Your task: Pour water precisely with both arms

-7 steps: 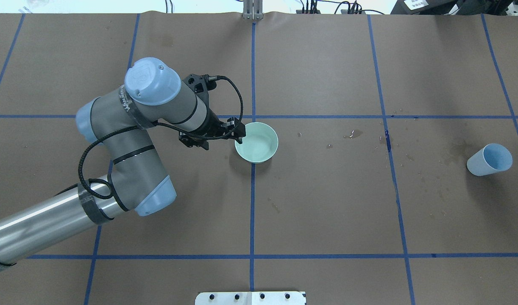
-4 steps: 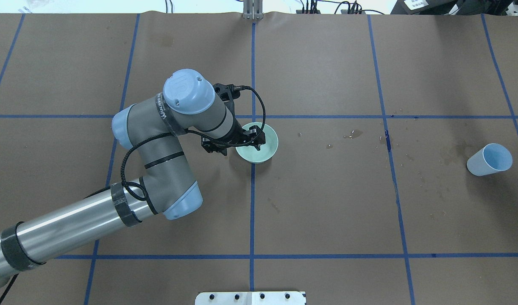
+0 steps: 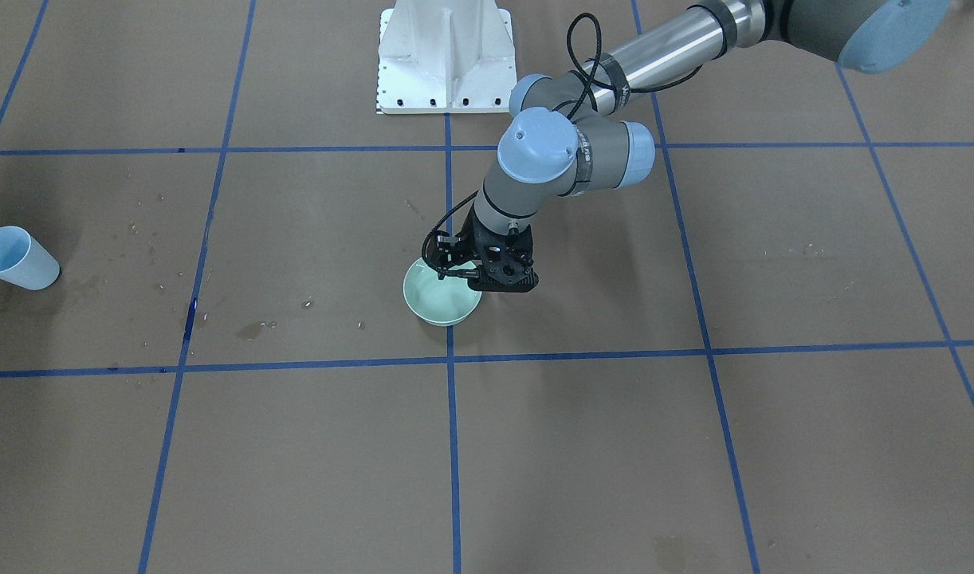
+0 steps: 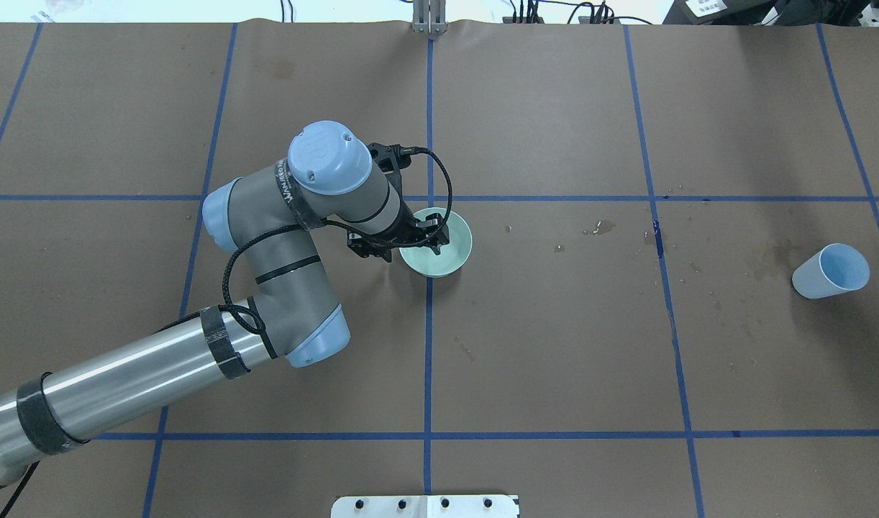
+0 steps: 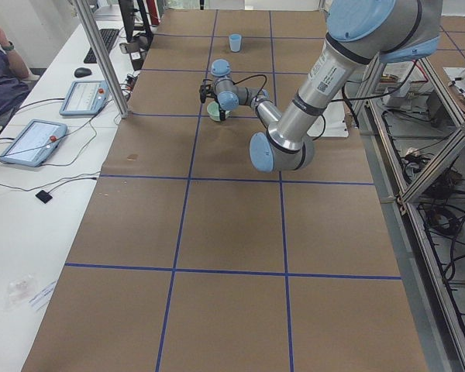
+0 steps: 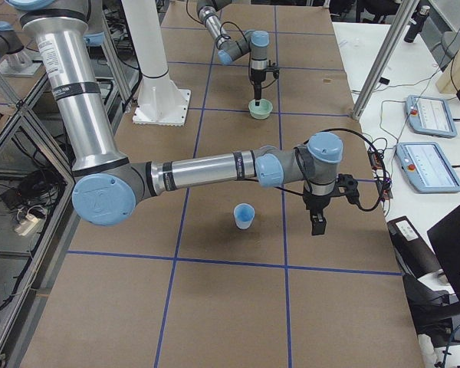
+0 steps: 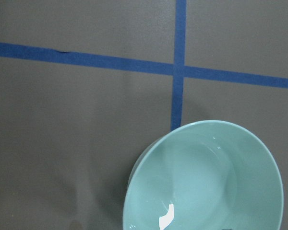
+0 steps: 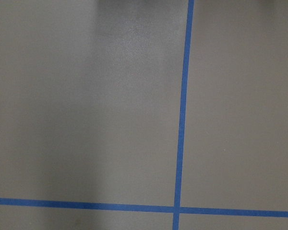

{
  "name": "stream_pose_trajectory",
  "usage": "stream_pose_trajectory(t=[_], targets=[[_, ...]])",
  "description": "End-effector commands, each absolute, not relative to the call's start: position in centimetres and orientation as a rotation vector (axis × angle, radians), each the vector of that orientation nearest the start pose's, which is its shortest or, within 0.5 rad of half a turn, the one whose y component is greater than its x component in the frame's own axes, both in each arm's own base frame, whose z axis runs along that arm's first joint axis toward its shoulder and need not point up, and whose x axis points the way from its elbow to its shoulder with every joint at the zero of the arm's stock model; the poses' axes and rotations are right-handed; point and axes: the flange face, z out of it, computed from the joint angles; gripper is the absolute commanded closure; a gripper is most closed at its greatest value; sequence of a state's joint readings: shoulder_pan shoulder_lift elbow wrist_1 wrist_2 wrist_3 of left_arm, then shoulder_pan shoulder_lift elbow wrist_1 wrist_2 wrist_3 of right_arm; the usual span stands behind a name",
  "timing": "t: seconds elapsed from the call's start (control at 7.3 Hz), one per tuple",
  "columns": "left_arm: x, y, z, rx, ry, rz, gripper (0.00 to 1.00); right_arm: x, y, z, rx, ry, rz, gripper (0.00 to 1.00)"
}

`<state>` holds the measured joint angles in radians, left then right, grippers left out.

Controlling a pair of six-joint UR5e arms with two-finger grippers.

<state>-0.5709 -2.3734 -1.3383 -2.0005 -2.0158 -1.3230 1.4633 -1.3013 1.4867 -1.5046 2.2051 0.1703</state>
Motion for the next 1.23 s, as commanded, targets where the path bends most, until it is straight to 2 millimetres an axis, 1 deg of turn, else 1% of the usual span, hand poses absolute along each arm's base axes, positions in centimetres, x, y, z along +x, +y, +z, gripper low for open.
stream_pose_trajectory(t=[0.0,0.27,0.68,0.96,1.1], targets=[[59.5,-49.1,21.2,0.018,1.060,-0.071,0.45,0.7,-62.0,55.2,0.155,-0.658,-0.020,0.01],[59.3,-49.3,21.4,0.019,1.056,-0.076,0.50,0.7,-61.9,55.3,0.153,-0.661,-0.020,0.01],[58.8,-49.9,21.7,0.021,1.051,-0.086,0.61,0.8,-61.9,55.1,0.156,-0.662,-0.013,0.01],[59.0,-50.0,22.2,0.016,1.042,-0.089,0.62,0.8,-61.8,55.1,0.158,-0.662,-0.015,0.01],[59.1,-50.1,22.4,0.014,1.039,-0.090,0.66,0.8,-61.8,55.0,0.160,-0.661,-0.015,0.01]])
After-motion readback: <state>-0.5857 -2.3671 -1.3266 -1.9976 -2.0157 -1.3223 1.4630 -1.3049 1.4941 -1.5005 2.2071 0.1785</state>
